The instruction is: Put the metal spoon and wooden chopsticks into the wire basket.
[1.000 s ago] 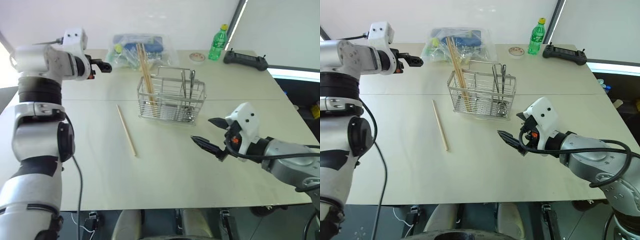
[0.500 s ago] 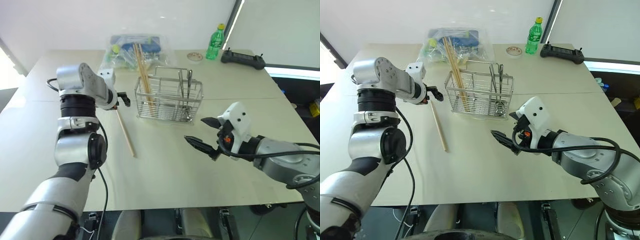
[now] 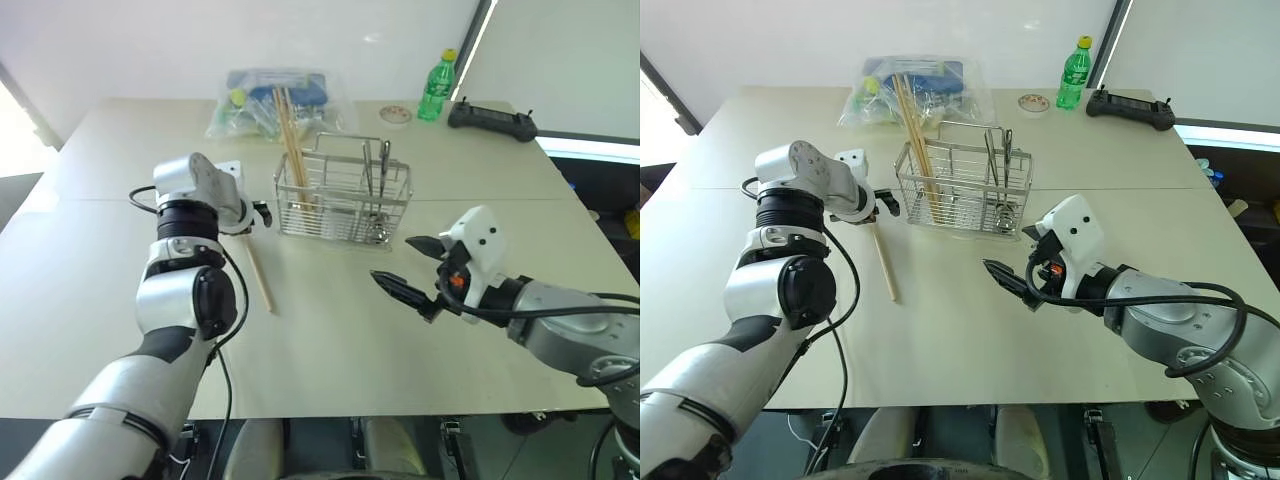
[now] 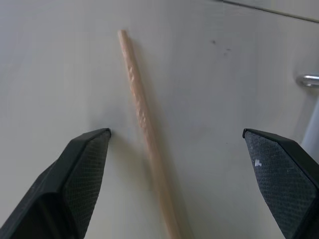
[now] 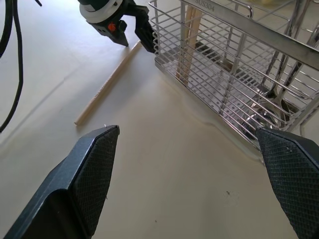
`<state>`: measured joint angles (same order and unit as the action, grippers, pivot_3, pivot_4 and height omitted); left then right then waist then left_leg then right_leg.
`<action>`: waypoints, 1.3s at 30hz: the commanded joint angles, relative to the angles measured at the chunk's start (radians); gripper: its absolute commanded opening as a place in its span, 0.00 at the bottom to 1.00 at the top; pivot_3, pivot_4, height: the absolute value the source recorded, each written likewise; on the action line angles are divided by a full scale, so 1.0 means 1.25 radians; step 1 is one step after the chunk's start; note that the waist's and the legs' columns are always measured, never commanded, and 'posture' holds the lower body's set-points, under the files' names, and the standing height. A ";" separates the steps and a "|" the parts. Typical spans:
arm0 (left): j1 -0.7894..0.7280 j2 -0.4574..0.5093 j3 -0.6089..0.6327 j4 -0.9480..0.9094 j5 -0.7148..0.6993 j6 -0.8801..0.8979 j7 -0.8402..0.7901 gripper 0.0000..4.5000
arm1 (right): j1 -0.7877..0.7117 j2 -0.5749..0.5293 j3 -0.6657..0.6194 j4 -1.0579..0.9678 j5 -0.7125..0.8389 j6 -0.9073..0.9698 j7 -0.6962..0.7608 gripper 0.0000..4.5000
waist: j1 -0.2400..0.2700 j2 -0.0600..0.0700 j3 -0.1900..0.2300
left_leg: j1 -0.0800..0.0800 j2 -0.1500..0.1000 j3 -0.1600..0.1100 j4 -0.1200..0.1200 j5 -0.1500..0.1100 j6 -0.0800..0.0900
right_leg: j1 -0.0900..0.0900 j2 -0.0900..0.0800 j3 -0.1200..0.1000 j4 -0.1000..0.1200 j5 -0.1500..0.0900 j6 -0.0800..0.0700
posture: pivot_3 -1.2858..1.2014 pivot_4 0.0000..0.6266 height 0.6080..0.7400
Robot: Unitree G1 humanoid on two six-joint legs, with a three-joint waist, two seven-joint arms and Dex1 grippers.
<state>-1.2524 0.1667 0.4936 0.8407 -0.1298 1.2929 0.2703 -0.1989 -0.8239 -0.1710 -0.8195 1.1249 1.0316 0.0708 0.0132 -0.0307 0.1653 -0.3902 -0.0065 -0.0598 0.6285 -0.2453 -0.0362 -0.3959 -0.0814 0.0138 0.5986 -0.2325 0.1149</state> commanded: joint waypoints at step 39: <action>-0.172 0.202 -0.067 -0.113 -0.203 -0.817 -0.539 0.01 | 0.040 -0.040 -0.060 -0.025 0.099 -0.022 -0.035 1.00 | 0.020 -0.001 0.000 | -0.004 -0.002 0.003 -0.001 0.000 -0.001 | -0.001 -0.005 0.000 -0.005 -0.001 -0.003 | 0.52 0.24 0.89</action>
<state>-1.4274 0.4278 0.4276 0.7719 -0.3405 0.2594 -0.3598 -0.1476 -0.8594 -0.2126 -0.8231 1.2282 1.0250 0.0334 0.0383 -0.0315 0.1657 -0.3948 -0.0084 -0.0560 0.6279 -0.2449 -0.0375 -0.3971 -0.0873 0.0142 0.5928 -0.2333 0.1106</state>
